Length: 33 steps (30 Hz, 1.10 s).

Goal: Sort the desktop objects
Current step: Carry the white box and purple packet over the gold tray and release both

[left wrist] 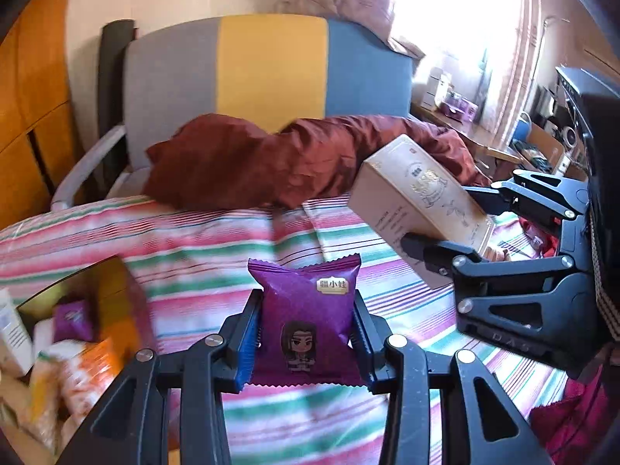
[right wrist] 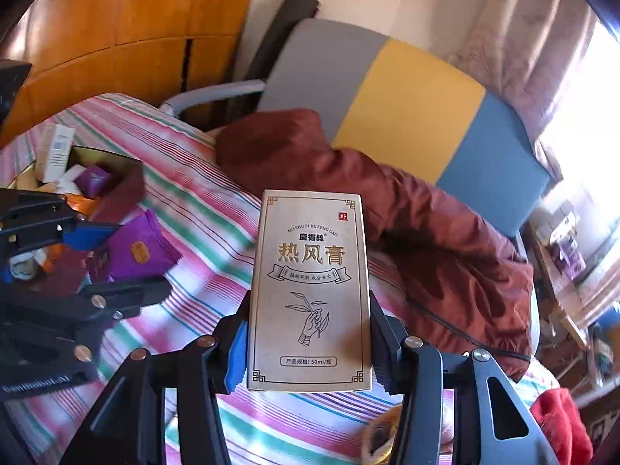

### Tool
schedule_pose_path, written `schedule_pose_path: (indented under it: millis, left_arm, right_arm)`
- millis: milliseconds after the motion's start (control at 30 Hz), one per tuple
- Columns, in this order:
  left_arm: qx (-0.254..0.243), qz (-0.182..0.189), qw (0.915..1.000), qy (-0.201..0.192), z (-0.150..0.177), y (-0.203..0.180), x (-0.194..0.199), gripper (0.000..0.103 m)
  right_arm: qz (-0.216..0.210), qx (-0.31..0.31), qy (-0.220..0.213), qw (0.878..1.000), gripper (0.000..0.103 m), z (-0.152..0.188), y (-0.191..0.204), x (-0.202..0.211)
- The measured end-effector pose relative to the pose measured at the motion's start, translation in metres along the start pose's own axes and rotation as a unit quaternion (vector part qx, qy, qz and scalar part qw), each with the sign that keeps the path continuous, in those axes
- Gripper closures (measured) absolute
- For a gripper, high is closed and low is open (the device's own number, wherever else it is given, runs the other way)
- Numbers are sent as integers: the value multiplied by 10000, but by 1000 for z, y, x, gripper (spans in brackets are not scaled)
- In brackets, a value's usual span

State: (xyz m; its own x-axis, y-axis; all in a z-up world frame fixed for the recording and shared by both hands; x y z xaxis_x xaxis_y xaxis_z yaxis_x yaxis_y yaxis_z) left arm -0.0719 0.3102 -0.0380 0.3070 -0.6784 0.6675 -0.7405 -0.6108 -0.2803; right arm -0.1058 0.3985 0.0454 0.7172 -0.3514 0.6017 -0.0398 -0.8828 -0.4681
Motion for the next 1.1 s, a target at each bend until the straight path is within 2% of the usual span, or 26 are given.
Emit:
schedule_pose_path:
  millis: [367,733,1100]
  left_arm:
    - [497,-555,9969,-260,38,53,71,61]
    - [983,-788,9904,-565,66,94,122,61]
    - [1376,-959,9829,-766,93,129,158,61]
  right_arm:
    - [-249,295,-341,9987,51,-23,54,45]
    - [-477,600,-648,9950,51,-51,110,96]
    - [-751,653,-773,9920,51,-76,156,121]
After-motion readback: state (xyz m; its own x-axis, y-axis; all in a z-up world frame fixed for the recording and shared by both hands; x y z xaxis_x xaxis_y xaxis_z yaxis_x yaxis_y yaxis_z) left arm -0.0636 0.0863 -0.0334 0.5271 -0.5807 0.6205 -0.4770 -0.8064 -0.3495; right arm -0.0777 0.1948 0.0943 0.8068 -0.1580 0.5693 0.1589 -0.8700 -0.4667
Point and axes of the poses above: each gripper's, at about its wrist camera, not at the fingertips, and x roughly against the way its jaws point, y to its left, z to its underside, the point moved 1 cm from there along -x, roughly the way its jaws point, and after that the axes turned 15 degrees about z, right-handed, at the moved point
